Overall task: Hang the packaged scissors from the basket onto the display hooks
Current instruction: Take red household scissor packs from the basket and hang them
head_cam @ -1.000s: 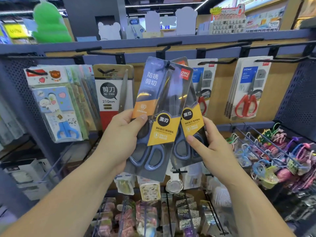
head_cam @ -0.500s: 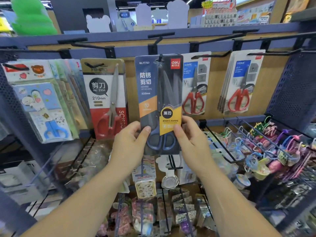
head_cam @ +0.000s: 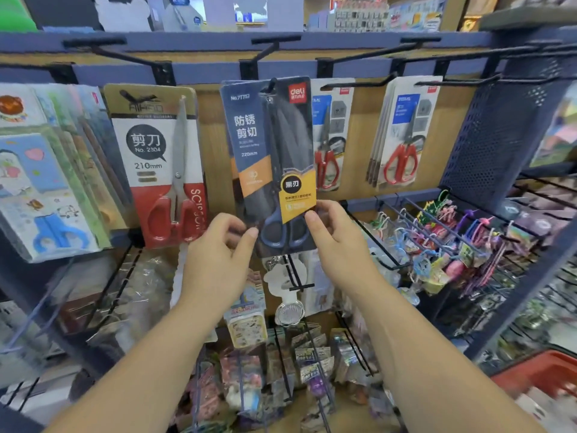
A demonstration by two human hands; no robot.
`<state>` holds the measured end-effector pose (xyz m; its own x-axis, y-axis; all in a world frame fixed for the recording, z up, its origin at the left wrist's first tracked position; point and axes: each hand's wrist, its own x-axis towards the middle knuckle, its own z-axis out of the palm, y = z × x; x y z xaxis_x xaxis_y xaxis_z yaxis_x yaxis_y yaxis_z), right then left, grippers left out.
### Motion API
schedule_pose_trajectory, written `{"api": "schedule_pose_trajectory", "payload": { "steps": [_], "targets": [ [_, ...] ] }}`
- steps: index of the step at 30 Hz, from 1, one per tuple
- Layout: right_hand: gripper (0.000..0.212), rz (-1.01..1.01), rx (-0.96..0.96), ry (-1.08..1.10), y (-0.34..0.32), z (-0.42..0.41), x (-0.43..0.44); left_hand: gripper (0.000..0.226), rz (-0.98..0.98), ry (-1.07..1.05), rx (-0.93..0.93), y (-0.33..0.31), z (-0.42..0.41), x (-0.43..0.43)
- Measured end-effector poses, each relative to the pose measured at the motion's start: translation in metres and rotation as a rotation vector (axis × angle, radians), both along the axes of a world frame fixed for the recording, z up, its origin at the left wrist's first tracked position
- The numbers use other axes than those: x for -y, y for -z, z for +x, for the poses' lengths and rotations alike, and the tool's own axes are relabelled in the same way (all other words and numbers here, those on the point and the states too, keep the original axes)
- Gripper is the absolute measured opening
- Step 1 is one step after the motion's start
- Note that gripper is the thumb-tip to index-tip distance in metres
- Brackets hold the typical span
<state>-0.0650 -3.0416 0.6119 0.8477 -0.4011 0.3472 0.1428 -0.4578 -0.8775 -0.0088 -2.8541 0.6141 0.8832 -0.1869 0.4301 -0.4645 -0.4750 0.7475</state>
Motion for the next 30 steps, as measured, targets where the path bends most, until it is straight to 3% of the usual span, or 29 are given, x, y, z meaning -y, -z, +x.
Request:
{"api": "schedule_pose_trajectory", "payload": {
  "steps": [6, 11, 18, 23, 30],
  "targets": [
    [0.026, -0.037, -0.130, 0.049, 0.018, -0.067, 0.026, 0.040, 0.147, -0.040, 0.177, 0.016, -0.041, -0.014],
    [0.017, -0.125, -0.223, 0.098, 0.059, -0.144, 0.072, 0.036, 0.263, 0.020, 0.359, 0.040, -0.102, -0.011],
    [0.024, -0.088, -0.522, 0.185, 0.156, -0.289, 0.173, 0.043, 0.405, 0.238, 0.125, 0.111, -0.212, 0.087],
    [0.034, -0.039, -0.844, 0.138, 0.222, -0.394, 0.240, 0.045, 0.598, 0.394, -0.095, 0.188, -0.296, 0.160],
    [0.046, -0.030, -1.158, 0.102, 0.284, -0.467, 0.285, 0.087, 0.852, 0.508, -0.379, 0.278, -0.360, 0.210]
  ]
}}
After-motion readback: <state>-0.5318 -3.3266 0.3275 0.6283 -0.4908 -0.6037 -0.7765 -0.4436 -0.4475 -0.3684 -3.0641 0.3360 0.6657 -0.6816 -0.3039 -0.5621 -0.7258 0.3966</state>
